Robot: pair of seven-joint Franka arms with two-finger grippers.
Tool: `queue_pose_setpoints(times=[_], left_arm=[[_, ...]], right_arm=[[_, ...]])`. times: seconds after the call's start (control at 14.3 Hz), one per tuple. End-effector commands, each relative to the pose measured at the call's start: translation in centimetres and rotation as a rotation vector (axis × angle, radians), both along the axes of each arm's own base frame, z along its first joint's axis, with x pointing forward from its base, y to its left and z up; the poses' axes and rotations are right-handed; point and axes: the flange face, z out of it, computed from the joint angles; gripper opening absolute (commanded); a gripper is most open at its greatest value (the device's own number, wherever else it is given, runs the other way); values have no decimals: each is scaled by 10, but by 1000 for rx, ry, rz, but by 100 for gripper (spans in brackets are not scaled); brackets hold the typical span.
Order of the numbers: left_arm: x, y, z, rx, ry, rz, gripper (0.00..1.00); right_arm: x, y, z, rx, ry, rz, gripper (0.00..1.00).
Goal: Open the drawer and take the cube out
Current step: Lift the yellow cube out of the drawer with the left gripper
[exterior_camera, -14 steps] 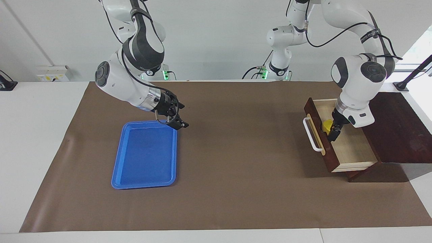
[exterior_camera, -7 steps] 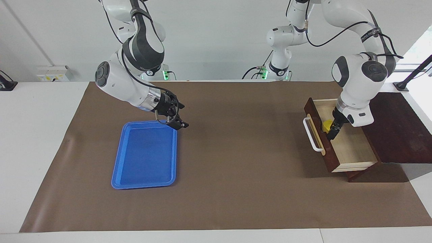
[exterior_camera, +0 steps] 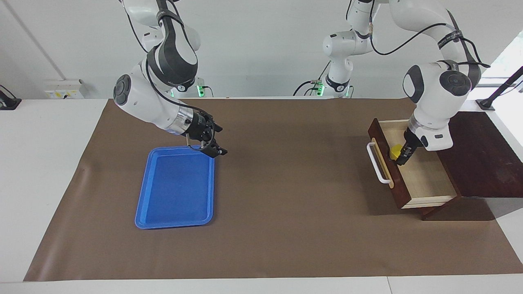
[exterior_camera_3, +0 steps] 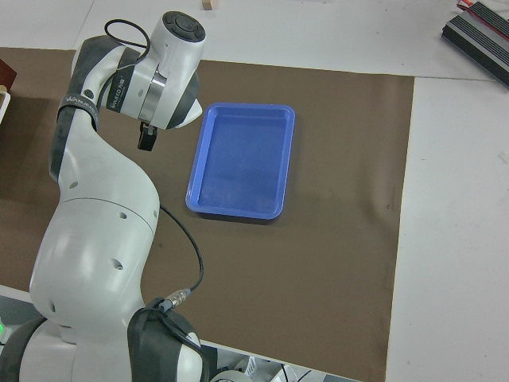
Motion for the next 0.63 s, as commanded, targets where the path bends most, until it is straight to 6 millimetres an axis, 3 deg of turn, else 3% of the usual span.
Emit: queue_pose_setpoints(times=[0.0, 0.21, 0.35, 0.42, 0.56], left_arm=[[15, -7, 23, -34, 31, 18, 0], [36, -9, 66, -72, 68, 113, 0], [44, -18, 83, -83, 62, 264, 0], [42, -45, 90, -107, 58, 301, 0], [39, -77, 97, -119, 57, 352, 0]], right_arm=[[-6, -3, 2, 19, -10, -15, 100], [-6, -3, 2, 19, -10, -15, 100], [-6, -3, 2, 19, -8, -13, 100], [-6, -3, 2, 19, -8, -13, 100], [-6, -1, 2, 19, -9, -10, 100]])
